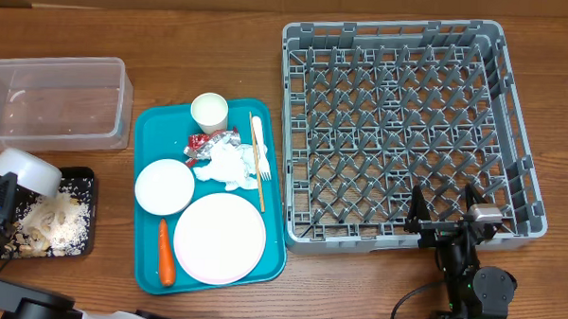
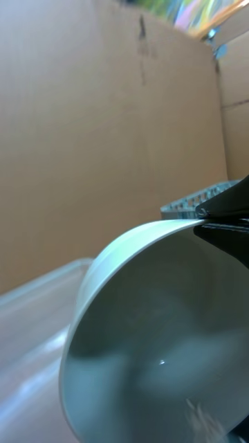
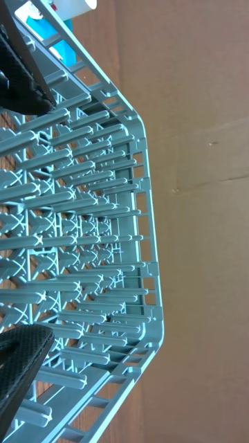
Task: Sort waste into correct bins and load items into the dishwasher rack
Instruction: 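Lift the rice bowl left and tip it over the black tray, then carry the emptied bowl back and set it on the teal tray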
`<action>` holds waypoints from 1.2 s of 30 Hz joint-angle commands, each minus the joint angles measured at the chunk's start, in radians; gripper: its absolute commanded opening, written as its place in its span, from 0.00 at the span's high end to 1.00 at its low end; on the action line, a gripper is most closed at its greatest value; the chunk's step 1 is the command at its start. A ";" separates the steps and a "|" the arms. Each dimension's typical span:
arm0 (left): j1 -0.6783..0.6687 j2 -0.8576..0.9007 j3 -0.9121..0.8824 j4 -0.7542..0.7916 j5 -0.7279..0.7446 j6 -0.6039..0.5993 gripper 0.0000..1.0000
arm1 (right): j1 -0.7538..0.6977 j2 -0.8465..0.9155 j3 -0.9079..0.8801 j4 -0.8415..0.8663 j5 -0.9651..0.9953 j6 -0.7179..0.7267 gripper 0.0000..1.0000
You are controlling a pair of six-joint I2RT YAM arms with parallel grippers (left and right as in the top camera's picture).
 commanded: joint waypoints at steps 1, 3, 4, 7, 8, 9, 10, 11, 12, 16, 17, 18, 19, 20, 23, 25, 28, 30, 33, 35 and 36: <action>-0.010 -0.006 -0.005 -0.011 -0.019 0.019 0.96 | -0.008 -0.009 -0.010 0.003 0.008 -0.007 0.00; -0.018 -0.006 -0.005 -0.010 0.002 0.029 0.96 | -0.008 -0.009 -0.010 0.003 0.008 -0.007 0.00; -0.020 -0.006 -0.005 -0.010 -0.001 0.002 0.96 | -0.008 -0.009 -0.010 0.003 0.008 -0.007 0.00; -0.024 -0.007 -0.004 -0.007 0.000 -0.043 0.96 | -0.008 -0.009 -0.010 0.003 0.008 -0.007 0.00; -0.029 -0.007 -0.004 -0.008 -0.002 -0.043 0.96 | -0.008 -0.009 -0.010 0.003 0.008 -0.007 0.00; -0.033 -0.007 -0.004 -0.012 -0.002 -0.043 0.96 | -0.008 -0.009 -0.010 0.003 0.008 -0.007 0.00; -0.039 -0.007 -0.004 -0.020 -0.002 -0.042 0.96 | -0.008 -0.009 -0.010 0.003 0.008 -0.007 0.00; -0.041 -0.007 -0.003 -0.020 -0.002 -0.038 0.96 | -0.008 -0.009 -0.010 0.003 0.008 -0.007 0.00; -0.043 -0.007 -0.003 -0.020 -0.002 -0.038 0.96 | -0.008 -0.009 -0.010 0.003 0.008 -0.007 0.00; -0.066 -0.029 -0.001 -0.035 -0.001 -0.038 0.96 | -0.008 -0.009 -0.010 0.003 0.008 -0.007 0.00; -0.073 -0.037 -0.001 -0.034 -0.002 -0.038 0.96 | -0.008 -0.009 -0.010 0.003 0.008 -0.007 0.00; -0.087 -0.054 0.000 -0.034 -0.002 -0.037 0.96 | -0.008 -0.009 -0.010 0.003 0.008 -0.007 0.00; -0.101 -0.070 0.001 -0.034 -0.002 -0.030 0.96 | -0.008 -0.009 -0.010 0.003 0.008 -0.007 0.00; -0.117 -0.090 0.004 -0.034 -0.009 -0.031 0.96 | -0.008 -0.009 -0.010 0.003 0.008 -0.007 0.00; -0.180 -0.169 0.030 -0.056 -0.087 -0.031 0.96 | -0.008 -0.009 -0.010 0.003 0.008 -0.007 0.00; -0.243 -0.230 0.061 -0.071 -0.169 -0.055 0.96 | -0.008 -0.009 -0.010 0.003 0.008 -0.007 0.00; -0.362 -0.315 0.119 -0.077 -0.312 -0.129 0.96 | -0.008 -0.009 -0.010 0.003 0.008 -0.007 0.00; -0.454 -0.365 0.157 -0.090 -0.427 -0.174 0.96 | -0.008 -0.009 -0.010 0.003 0.008 -0.007 0.00; -0.621 -0.433 0.205 -0.129 -0.629 -0.191 0.96 | -0.008 -0.009 -0.010 0.003 0.008 -0.007 0.00; -0.744 -0.466 0.220 -0.150 -0.780 -0.233 0.96 | -0.008 -0.009 -0.010 0.003 0.008 -0.007 0.00; -0.800 -0.477 0.220 -0.156 -0.839 -0.254 0.96 | -0.008 -0.009 -0.010 0.003 0.008 -0.007 0.00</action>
